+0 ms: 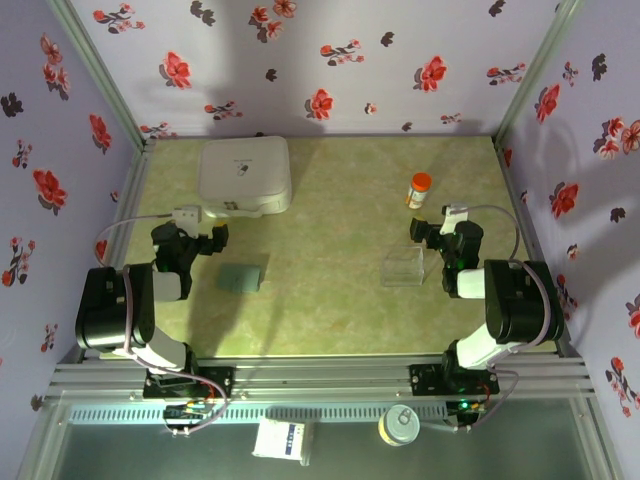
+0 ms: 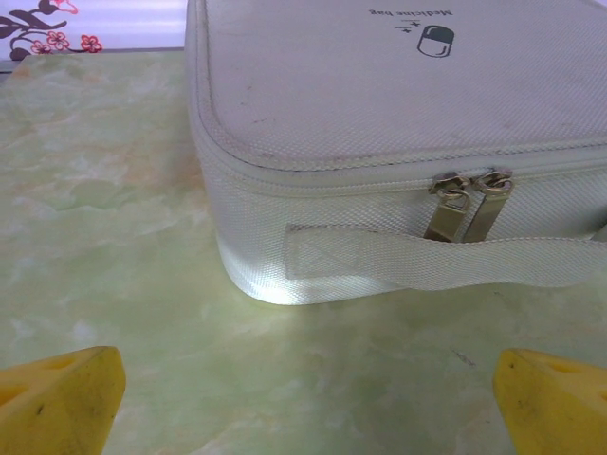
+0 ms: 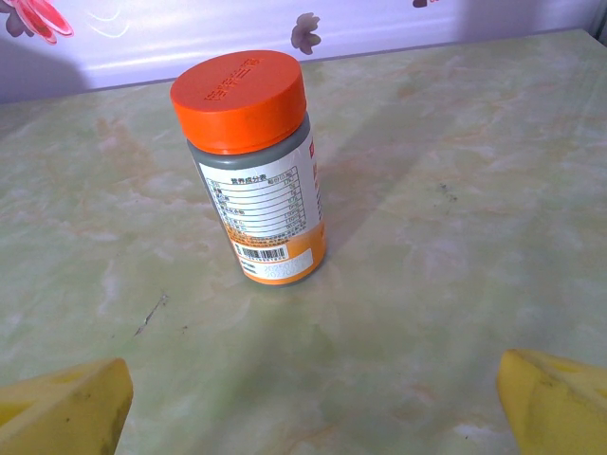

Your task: Take the credit cards out of the card holder

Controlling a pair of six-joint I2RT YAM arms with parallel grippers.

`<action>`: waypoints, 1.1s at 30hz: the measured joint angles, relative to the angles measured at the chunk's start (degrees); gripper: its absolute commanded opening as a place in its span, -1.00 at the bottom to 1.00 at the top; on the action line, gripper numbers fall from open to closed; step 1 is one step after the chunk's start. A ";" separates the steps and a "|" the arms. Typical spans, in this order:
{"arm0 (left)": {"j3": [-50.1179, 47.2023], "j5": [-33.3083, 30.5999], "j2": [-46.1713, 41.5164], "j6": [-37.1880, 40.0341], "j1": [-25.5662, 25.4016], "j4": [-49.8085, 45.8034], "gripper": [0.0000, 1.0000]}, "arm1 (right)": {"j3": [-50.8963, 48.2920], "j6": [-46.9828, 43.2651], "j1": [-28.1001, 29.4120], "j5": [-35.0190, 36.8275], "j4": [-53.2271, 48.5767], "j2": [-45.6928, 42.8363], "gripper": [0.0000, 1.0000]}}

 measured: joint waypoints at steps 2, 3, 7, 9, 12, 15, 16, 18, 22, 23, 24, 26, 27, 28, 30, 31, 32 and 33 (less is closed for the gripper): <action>0.02 -0.90 0.00 -0.22 0.00 -0.02 1.00 | 0.00 0.00 0.00 0.00 0.00 0.00 0.99; 0.02 -1.22 0.00 -0.26 0.00 -0.02 1.00 | 0.00 0.00 0.00 0.00 0.00 0.00 0.98; 0.02 -1.95 -0.17 -0.46 0.00 -0.33 1.00 | 0.00 -0.02 0.00 0.00 -0.09 0.00 0.99; 0.02 -2.40 -1.27 -0.66 0.00 -1.57 1.00 | 0.00 -0.02 0.00 0.00 -0.50 -0.11 0.98; 0.02 -3.39 -4.28 -0.90 0.00 -3.48 1.00 | 0.00 -0.02 0.00 0.00 -1.53 -1.14 0.98; 0.28 -4.96 -7.65 -1.42 0.00 -6.14 1.00 | 0.22 -0.02 0.00 0.00 -4.46 -3.72 0.98; 0.66 -5.92 -8.63 -2.03 0.00 -7.54 1.00 | 0.68 -0.02 0.00 0.00 -6.34 -4.83 0.98; 1.95 -7.93 -10.03 -3.58 -0.02 -11.04 1.00 | 1.95 0.00 0.00 0.00 -9.62 -6.58 0.98; 5.77 -10.80 -12.48 -6.82 -0.55 -19.87 1.00 | 5.11 0.31 0.09 0.04 -17.27 -9.60 0.98; 6.67 -11.30 -13.16 -7.28 -0.87 -22.05 1.00 | 6.05 0.52 0.24 0.04 -19.50 -10.21 0.97; 7.63 -11.74 -14.08 -7.93 -1.33 -24.46 1.00 | 7.17 0.96 0.44 0.04 -22.12 -10.86 0.96; 9.18 -12.13 -15.80 -9.49 -1.97 -28.63 1.00 | 9.40 2.25 0.79 0.07 -27.63 -12.22 0.92; 10.12 -12.22 -16.83 -10.73 -2.21 -31.15 1.00 | 10.71 2.93 1.03 0.07 -30.71 -12.90 0.90; 11.13 -12.24 -17.75 -11.96 -2.29 -33.62 1.00 | 12.22 3.72 1.29 0.07 -34.27 -13.64 0.87; 13.14 -12.22 -19.12 -14.25 -2.34 -37.99 1.00 | 14.80 5.05 1.81 0.07 -40.41 -14.73 0.82; 14.21 -12.22 -19.69 -15.43 -2.32 -40.26 1.00 | 16.02 5.64 2.16 0.13 -43.60 -15.32 0.79; 15.32 -12.17 -20.22 -16.57 -2.32 -42.51 1.00 | 16.96 6.23 2.56 0.26 -46.40 -15.96 0.77; 16.41 -11.96 -20.74 -17.66 -2.32 -44.74 1.00 | 17.77 6.78 3.06 0.46 -49.35 -16.72 0.74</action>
